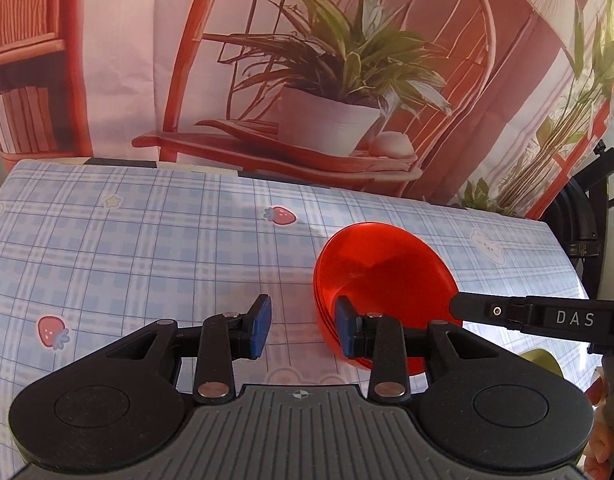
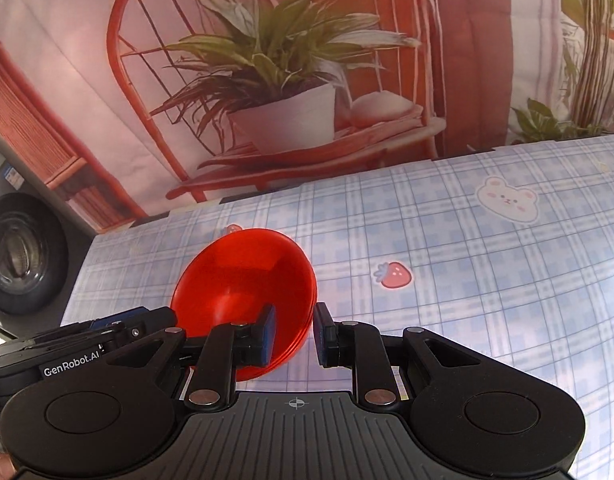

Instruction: Organize plates and bowls

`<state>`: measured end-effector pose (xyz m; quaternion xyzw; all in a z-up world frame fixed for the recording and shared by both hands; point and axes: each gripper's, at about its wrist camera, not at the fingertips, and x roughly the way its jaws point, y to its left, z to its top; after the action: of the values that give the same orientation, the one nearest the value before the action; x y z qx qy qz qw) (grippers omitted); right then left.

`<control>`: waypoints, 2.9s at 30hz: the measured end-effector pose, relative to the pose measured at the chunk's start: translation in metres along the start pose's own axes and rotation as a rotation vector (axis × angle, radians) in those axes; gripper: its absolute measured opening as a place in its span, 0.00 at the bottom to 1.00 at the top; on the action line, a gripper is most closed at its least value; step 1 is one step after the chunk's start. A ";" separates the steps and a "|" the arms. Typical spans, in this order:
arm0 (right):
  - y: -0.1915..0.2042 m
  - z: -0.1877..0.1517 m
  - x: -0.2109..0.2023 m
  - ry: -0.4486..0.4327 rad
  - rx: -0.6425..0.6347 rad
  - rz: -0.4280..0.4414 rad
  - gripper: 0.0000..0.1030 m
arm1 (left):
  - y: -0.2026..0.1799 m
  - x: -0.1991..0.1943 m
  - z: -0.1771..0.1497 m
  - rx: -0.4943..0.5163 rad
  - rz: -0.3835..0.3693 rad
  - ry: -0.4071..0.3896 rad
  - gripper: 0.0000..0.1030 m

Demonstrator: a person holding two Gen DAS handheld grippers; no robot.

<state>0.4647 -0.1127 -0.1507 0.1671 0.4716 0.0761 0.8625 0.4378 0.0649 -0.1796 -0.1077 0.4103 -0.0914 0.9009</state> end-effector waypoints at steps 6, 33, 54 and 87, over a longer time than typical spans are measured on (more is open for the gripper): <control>0.001 0.005 0.022 0.039 0.017 -0.025 0.23 | 0.004 0.017 -0.003 -0.023 -0.031 0.018 0.35; 0.007 -0.019 -0.041 -0.051 0.011 0.045 0.07 | -0.022 -0.037 -0.022 0.050 0.038 -0.021 0.13; 0.002 -0.030 0.004 0.041 0.055 0.009 0.14 | 0.021 -0.010 -0.035 -0.132 -0.070 0.023 0.14; -0.093 -0.069 -0.128 -0.115 0.083 0.012 0.08 | -0.119 -0.062 -0.073 0.132 -0.089 0.017 0.16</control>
<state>0.3349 -0.2219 -0.1179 0.2094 0.4232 0.0518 0.8800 0.3331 -0.0426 -0.1491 -0.0655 0.4061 -0.1591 0.8975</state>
